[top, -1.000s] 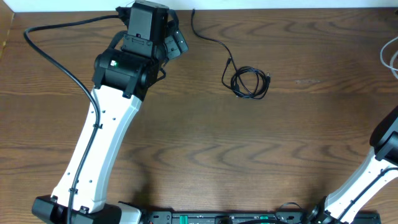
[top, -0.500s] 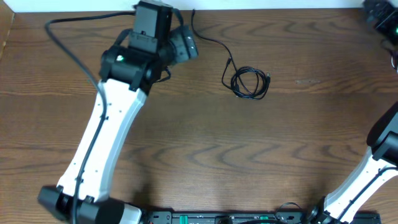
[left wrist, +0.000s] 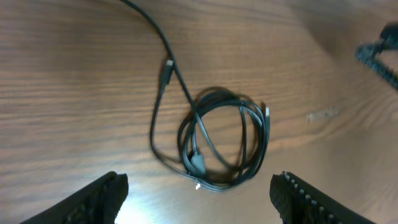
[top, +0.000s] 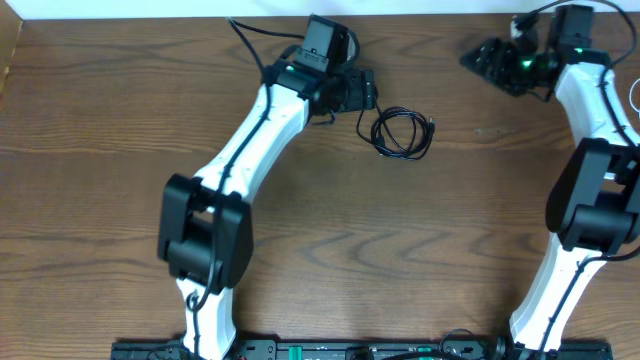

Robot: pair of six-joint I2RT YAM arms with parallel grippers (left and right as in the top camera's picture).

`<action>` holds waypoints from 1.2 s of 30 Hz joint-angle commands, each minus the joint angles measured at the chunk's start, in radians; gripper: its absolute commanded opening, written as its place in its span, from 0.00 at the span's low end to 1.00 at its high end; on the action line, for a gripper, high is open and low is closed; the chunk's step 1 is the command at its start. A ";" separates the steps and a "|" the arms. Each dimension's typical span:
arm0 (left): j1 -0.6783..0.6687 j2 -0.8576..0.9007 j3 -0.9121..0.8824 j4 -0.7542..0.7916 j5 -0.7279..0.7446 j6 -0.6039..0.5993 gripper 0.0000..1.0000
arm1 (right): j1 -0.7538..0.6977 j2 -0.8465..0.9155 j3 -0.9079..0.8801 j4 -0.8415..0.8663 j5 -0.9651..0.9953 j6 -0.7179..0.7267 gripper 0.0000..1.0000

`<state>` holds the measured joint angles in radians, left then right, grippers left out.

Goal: Untangle cables

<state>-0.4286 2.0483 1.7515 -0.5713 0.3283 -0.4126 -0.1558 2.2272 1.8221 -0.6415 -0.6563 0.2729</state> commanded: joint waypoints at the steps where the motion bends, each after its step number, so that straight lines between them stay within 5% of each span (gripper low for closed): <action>1: -0.015 0.086 0.001 0.066 0.026 -0.122 0.75 | 0.039 -0.035 0.003 -0.039 0.106 -0.027 0.75; 15: -0.080 0.265 0.001 0.232 -0.121 -0.330 0.65 | 0.164 -0.035 0.003 -0.142 0.262 -0.053 0.72; 24: -0.150 0.309 0.001 0.312 -0.294 -0.353 0.55 | 0.157 -0.035 0.002 -0.195 0.266 -0.054 0.63; 30: -0.159 0.347 0.001 0.349 -0.401 -0.352 0.36 | 0.157 -0.035 -0.007 -0.223 0.266 -0.054 0.61; 36: -0.159 0.350 0.001 0.349 -0.480 -0.352 0.31 | 0.163 -0.035 -0.043 -0.223 0.266 -0.054 0.61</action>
<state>-0.5865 2.3642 1.7519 -0.2146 -0.0746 -0.7628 0.0078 2.2261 1.8042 -0.8639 -0.3920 0.2264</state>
